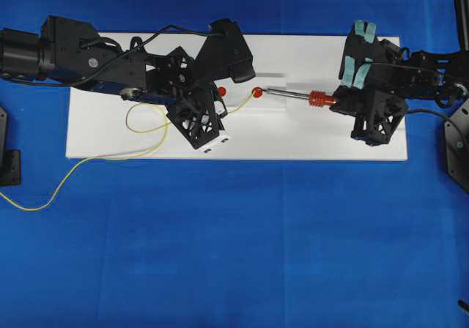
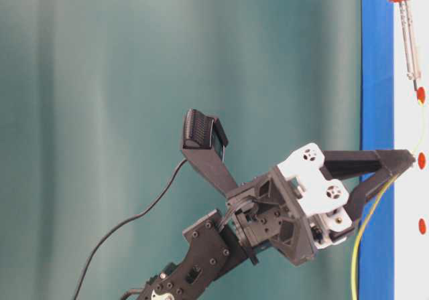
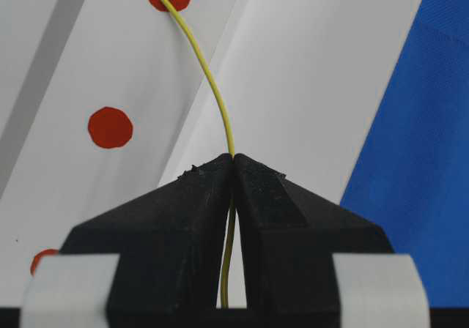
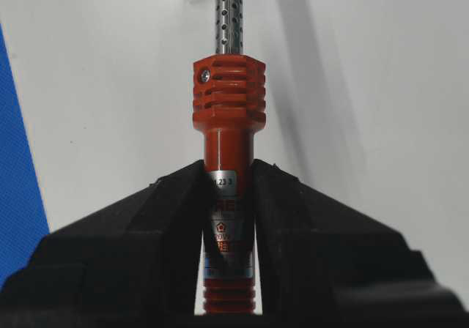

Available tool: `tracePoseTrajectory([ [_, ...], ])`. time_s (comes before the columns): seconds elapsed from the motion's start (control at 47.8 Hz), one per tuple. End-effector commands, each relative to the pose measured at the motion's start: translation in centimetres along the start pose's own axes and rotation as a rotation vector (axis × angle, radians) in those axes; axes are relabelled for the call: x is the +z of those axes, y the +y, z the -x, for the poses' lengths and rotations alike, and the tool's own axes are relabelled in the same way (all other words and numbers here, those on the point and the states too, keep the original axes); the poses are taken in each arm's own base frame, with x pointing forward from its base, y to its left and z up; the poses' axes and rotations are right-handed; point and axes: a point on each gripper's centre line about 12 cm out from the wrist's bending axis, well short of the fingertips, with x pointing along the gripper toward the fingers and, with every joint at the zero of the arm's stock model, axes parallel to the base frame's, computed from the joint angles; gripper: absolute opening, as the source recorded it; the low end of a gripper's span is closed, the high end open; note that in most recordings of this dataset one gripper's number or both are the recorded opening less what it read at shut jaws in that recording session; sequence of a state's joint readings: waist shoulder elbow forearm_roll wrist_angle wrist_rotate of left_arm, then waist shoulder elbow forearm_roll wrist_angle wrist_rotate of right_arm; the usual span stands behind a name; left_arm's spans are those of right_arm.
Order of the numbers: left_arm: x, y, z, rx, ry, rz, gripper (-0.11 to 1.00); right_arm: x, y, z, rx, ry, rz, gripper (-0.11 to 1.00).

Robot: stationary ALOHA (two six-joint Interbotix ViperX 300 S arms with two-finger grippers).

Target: Touch the tip of the soldering iron to the tip of the solder at the mark.

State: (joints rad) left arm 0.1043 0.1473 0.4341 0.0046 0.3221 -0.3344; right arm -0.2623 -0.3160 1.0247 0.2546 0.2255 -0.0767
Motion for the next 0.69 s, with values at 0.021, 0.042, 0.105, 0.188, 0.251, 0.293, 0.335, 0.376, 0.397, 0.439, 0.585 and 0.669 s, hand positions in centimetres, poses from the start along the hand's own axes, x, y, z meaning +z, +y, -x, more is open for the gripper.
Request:
tracePoseTrajectory([
  [0.021, 1.28, -0.3, 0.69, -0.012, -0.038, 0.005, 0.02, 1.12, 0.17, 0.29, 0.004, -0.03, 0.002, 0.06],
  [0.042, 1.36, -0.32, 0.71, -0.012, -0.041, 0.002, 0.02, 1.11, 0.17, 0.29, 0.004, -0.029, 0.002, 0.06],
  [0.105, 1.36, -0.33, 0.71, -0.013, -0.041, 0.004, 0.02, 1.17, 0.2, 0.31, 0.005, -0.027, 0.001, 0.06],
  [0.188, 1.39, -0.34, 0.63, -0.012, -0.04, 0.002, 0.02, 1.2, 0.27, 0.33, 0.008, -0.022, 0.001, 0.06],
  [0.251, 1.47, -0.37, 0.61, -0.013, -0.041, 0.001, 0.02, 1.22, 0.34, 0.35, 0.01, -0.018, 0.002, 0.06],
  [0.293, 1.53, -0.39, 0.63, -0.013, -0.043, -0.001, 0.02, 1.29, 0.37, 0.38, 0.011, -0.016, 0.002, 0.06],
  [0.335, 1.55, -0.4, 0.59, -0.013, -0.043, -0.002, 0.02, 1.32, 0.38, 0.39, 0.011, -0.014, 0.002, 0.06],
  [0.376, 1.57, -0.4, 0.55, -0.013, -0.043, -0.004, 0.02, 1.34, 0.4, 0.4, 0.012, -0.013, 0.003, 0.06],
  [0.397, 1.61, -0.42, 0.61, -0.013, -0.044, -0.004, 0.02, 1.34, 0.39, 0.4, 0.011, -0.013, 0.004, 0.06],
  [0.439, 1.61, -0.42, 0.61, -0.013, -0.044, -0.004, 0.02, 1.33, 0.4, 0.4, 0.012, -0.011, 0.003, 0.06],
  [0.585, 1.58, -0.41, 0.62, -0.011, -0.038, -0.004, 0.02, 1.32, 0.44, 0.4, 0.013, -0.011, 0.004, 0.06],
  [0.669, 1.58, -0.41, 0.62, -0.011, -0.038, -0.002, 0.02, 1.32, 0.44, 0.4, 0.013, -0.011, 0.004, 0.06],
])
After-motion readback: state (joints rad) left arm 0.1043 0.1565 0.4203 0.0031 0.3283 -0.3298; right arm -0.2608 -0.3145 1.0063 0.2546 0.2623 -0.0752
